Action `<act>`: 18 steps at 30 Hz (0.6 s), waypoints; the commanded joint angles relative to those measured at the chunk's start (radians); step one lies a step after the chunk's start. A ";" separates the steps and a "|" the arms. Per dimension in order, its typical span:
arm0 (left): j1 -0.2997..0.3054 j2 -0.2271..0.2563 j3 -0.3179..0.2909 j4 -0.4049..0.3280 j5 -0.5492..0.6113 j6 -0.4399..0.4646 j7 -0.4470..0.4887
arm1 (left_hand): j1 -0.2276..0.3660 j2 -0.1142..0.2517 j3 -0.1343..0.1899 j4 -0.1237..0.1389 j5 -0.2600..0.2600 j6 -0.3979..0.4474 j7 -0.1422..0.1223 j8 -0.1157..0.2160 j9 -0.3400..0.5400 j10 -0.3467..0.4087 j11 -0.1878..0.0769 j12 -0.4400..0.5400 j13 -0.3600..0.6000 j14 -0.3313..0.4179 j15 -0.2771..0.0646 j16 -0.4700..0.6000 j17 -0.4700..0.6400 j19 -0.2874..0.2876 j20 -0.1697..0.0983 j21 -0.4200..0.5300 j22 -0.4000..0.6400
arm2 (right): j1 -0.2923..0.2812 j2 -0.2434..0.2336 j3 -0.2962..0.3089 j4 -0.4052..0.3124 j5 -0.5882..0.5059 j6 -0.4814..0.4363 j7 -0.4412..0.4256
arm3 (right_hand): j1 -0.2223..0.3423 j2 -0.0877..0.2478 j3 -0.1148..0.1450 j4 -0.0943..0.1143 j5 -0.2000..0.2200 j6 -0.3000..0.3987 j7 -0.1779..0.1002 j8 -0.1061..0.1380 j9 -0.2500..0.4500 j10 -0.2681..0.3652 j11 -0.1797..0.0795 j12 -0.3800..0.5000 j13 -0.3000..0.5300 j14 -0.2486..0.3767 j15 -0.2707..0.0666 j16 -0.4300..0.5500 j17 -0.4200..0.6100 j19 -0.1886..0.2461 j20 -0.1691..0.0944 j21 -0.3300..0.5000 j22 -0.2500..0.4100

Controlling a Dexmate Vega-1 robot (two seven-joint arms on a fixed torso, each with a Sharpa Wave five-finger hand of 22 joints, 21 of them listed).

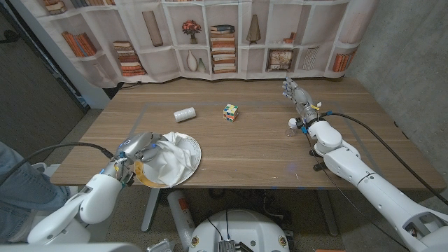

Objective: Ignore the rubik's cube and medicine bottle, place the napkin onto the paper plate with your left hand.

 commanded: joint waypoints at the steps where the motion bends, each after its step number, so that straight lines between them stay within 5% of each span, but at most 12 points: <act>1: -0.009 0.036 0.056 0.024 -0.029 0.038 0.034 | -0.010 -0.002 0.000 0.007 0.007 0.000 -0.007 0.004 0.001 0.005 -0.008 -0.004 0.005 -0.007 -0.095 -0.008 0.002 -0.002 -0.016 0.004 0.003 | -0.006 -0.006 0.004 0.001 0.007 0.005 0.007 | 0.009 0.005 0.003 -0.007 0.000 -0.006 -0.001 -0.002 0.006 -0.002 -0.001 0.002 0.002 -0.004 -0.004 -0.001 0.004 -0.001 0.002 -0.002 0.006; 18: 0.012 0.075 0.084 0.044 -0.088 0.077 0.085 | -0.025 -0.008 -0.002 0.011 0.007 -0.005 -0.014 0.003 -0.004 0.001 -0.010 -0.018 0.004 -0.013 -0.093 -0.022 -0.006 -0.011 -0.023 0.007 0.004 | 0.000 -0.006 -0.012 0.007 0.005 -0.003 0.026 | 0.009 0.005 0.003 -0.007 0.000 -0.006 -0.001 -0.002 0.006 -0.002 -0.001 0.002 0.002 -0.004 -0.004 -0.001 0.004 -0.001 0.002 -0.002 0.006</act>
